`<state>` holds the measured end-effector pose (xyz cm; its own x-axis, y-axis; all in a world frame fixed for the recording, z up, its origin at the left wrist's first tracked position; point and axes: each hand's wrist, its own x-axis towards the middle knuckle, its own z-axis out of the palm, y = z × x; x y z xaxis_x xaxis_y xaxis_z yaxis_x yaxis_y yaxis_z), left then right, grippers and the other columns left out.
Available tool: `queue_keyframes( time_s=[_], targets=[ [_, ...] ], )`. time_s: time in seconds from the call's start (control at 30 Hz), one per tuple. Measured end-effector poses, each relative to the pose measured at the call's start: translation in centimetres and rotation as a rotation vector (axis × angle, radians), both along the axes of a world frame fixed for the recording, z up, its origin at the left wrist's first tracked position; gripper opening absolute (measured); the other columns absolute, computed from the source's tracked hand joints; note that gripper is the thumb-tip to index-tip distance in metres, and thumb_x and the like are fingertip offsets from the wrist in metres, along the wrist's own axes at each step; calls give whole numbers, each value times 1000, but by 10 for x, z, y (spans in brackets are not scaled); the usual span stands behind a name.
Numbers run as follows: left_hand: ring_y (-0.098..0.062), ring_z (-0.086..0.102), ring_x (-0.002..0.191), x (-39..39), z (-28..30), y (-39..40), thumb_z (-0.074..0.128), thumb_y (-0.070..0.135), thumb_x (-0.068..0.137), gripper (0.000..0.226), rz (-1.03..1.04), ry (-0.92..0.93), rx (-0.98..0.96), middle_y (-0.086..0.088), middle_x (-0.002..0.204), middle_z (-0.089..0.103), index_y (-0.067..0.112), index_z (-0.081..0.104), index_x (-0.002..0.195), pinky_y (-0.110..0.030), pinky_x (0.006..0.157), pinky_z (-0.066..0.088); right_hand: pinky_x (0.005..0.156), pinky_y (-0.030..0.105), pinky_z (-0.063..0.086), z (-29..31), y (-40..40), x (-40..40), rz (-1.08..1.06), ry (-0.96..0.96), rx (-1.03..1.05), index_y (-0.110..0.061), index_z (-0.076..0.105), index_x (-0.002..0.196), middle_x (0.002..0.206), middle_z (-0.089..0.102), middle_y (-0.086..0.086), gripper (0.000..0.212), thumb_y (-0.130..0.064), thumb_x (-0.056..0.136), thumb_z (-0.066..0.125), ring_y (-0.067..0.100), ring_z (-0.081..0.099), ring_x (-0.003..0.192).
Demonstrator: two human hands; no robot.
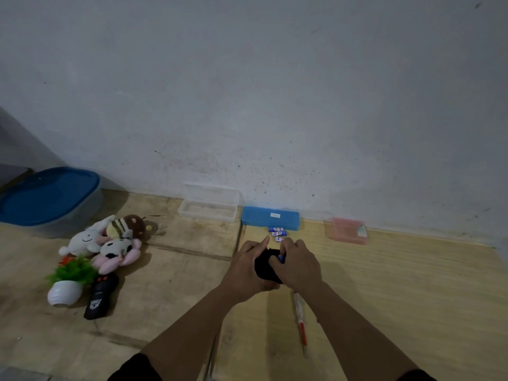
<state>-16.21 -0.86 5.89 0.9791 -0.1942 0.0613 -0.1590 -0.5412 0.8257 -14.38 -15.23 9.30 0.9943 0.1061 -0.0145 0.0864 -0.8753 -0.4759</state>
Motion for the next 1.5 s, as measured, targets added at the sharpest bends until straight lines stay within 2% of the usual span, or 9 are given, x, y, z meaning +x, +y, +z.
queue_keyframes(
  time_s=[0.17,0.27,0.33,0.43,0.53,0.73,0.9,1.13,1.5],
  targets=[
    [-6,46,105,0,-4,4,90,30,55,108,46,20,2,3,119,42,22,31,144,2,83,34,53,17,29,-7,1,-9,40,4,172,-22,40,77,69,46,-10,21,-28,88,58,9,48,65],
    [-5,46,105,2,-2,6,90,31,54,109,41,15,28,3,120,43,21,31,145,4,81,32,59,17,39,-8,3,-12,-10,16,367,-21,46,95,81,59,-4,11,-22,90,56,13,58,77],
    [-5,44,103,4,0,8,90,30,54,109,48,19,39,5,118,42,22,30,145,8,78,31,63,22,46,-5,3,-11,-50,-11,473,-17,46,111,93,65,4,20,-21,93,52,18,62,84],
    [-4,44,102,6,1,14,90,27,55,108,69,31,40,8,115,39,21,30,145,8,76,31,57,22,47,-2,-1,-9,-51,-72,409,-18,48,110,91,66,4,21,-29,93,51,18,63,78],
    [-6,46,104,5,2,19,89,26,56,108,69,26,48,6,115,39,19,30,145,6,78,34,62,33,54,0,-7,-6,-72,-85,352,-21,52,105,84,64,-1,27,-40,87,58,17,63,73],
    [-7,46,105,5,5,21,89,27,57,106,64,1,42,5,115,40,18,31,145,5,78,34,57,27,43,-6,-14,-6,-7,1,270,-25,56,98,86,65,-1,29,-41,77,68,16,58,69],
    [-7,45,105,5,7,20,89,27,57,106,49,4,26,6,115,39,21,30,145,4,78,37,69,30,52,-8,-16,-5,21,28,220,-28,58,107,98,69,0,31,-41,80,65,17,61,78],
    [-4,45,103,2,8,15,89,24,57,104,39,-17,15,6,115,39,20,32,144,5,80,35,50,22,33,-2,-14,0,63,88,100,-25,48,99,85,60,1,25,-41,85,60,17,54,70],
    [-5,45,104,-4,-3,10,89,25,55,108,36,7,25,7,116,39,19,30,145,5,80,35,54,20,31,-6,-11,-1,14,59,136,-23,42,81,79,44,-5,29,-41,81,64,11,45,69]
  ],
)
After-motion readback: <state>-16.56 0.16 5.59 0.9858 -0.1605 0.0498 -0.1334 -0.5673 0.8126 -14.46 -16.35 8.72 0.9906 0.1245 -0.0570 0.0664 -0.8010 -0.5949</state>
